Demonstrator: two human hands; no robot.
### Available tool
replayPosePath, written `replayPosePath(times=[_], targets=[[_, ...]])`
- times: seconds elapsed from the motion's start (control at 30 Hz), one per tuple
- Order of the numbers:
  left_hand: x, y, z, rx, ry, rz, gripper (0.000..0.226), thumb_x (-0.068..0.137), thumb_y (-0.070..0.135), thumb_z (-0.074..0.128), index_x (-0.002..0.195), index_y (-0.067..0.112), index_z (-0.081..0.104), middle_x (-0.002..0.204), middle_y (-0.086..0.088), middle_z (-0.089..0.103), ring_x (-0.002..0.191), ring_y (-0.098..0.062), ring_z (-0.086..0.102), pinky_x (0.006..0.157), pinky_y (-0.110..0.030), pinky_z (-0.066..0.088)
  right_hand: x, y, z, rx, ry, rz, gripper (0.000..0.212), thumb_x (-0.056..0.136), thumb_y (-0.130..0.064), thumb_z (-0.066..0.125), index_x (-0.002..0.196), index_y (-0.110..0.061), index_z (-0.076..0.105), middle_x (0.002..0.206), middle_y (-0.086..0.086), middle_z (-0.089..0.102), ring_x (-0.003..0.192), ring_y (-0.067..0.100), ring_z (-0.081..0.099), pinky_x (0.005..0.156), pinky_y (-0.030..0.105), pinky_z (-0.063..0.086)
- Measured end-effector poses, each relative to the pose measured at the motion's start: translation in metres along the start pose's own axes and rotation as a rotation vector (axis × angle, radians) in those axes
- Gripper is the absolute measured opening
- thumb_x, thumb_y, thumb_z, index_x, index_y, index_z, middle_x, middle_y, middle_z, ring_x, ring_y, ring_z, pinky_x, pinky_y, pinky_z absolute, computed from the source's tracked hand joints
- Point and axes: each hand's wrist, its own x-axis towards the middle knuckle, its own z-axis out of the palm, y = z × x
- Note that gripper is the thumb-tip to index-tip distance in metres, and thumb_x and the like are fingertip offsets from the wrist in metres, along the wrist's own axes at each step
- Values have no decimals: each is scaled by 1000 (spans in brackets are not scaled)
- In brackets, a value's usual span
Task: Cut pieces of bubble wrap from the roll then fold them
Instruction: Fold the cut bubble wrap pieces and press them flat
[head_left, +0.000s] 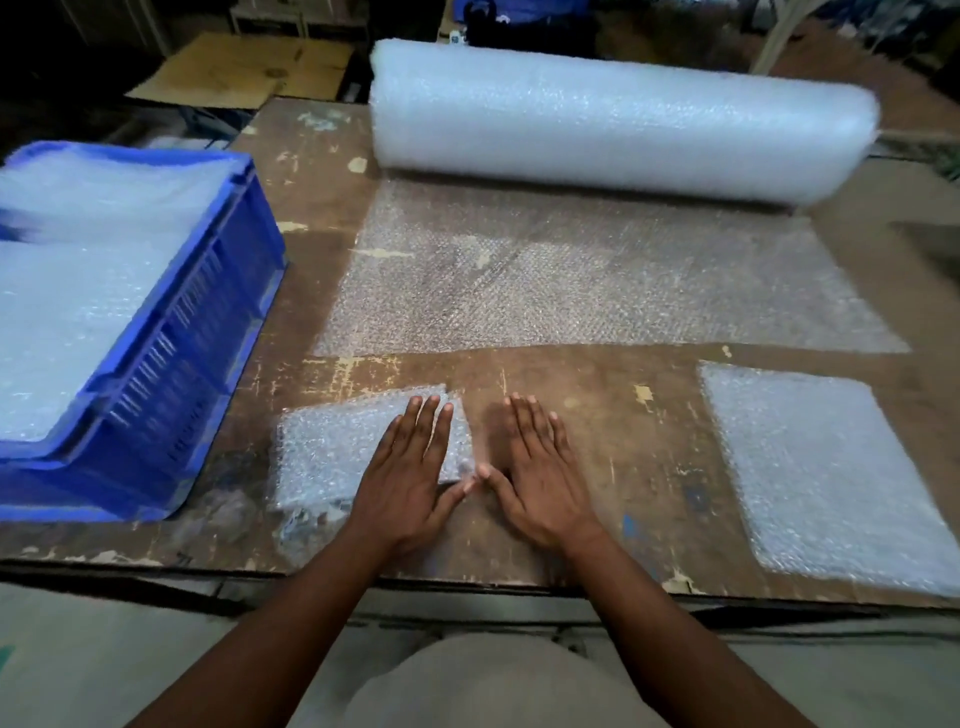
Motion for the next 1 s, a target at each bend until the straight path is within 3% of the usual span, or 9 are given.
replayPosePath(times=[0.2, 0.33, 0.43, 0.53, 0.7, 0.87, 1.0], targets=[[43, 53, 19, -86, -64, 71, 95, 104, 73, 26, 172, 10, 2, 179, -13, -3, 166, -26, -12, 133, -46, 5, -43, 76, -21, -4, 70, 322, 86, 107, -65, 20, 170, -7, 8, 178, 12, 6, 165, 25, -2, 133, 42, -6], [78, 113, 32, -130, -105, 169, 94, 104, 71, 27, 172, 12, -1, 180, -12, -5, 166, -25, -14, 134, -48, 7, -94, 151, -44, -5, 183, 628, 80, 101, -48, 38, 160, 7, 35, 166, 29, 35, 157, 42, 29, 129, 52, 19], [94, 146, 36, -146, -105, 230, 94, 105, 69, 31, 172, 12, -4, 180, -11, -8, 165, -23, -18, 135, -47, 5, -121, 194, -49, -21, 143, 776, 73, 96, -42, 46, 146, 12, 50, 150, 36, 51, 143, 52, 47, 118, 59, 38], [106, 171, 41, -160, -128, 268, 93, 106, 69, 31, 171, 14, -8, 179, -10, -13, 164, -22, -21, 135, -48, 4, -135, 215, -50, -31, 52, 798, 66, 97, -50, 43, 127, 5, 60, 128, 30, 63, 124, 50, 58, 99, 56, 52], [117, 201, 45, -190, -138, 265, 93, 106, 68, 33, 171, 17, -9, 179, -8, -15, 164, -19, -21, 135, -45, 3, -134, 218, -58, -109, 8, 756, 49, 97, -44, 50, 107, 1, 66, 102, 23, 66, 97, 43, 66, 75, 46, 56], [117, 219, 40, -272, -173, 220, 89, 108, 67, 30, 169, 22, -18, 176, 2, -28, 160, -11, -31, 128, -33, -12, -115, 215, -82, -166, -107, 695, 28, 101, -28, 56, 110, -4, 67, 107, 17, 71, 101, 36, 69, 77, 37, 55], [113, 221, 40, -308, -186, 200, 89, 107, 69, 28, 168, 26, -21, 175, 4, -29, 160, -12, -29, 130, -35, -11, -114, 224, -93, -185, -138, 658, 22, 105, -23, 49, 108, -9, 65, 109, 13, 73, 104, 35, 72, 79, 36, 53]])
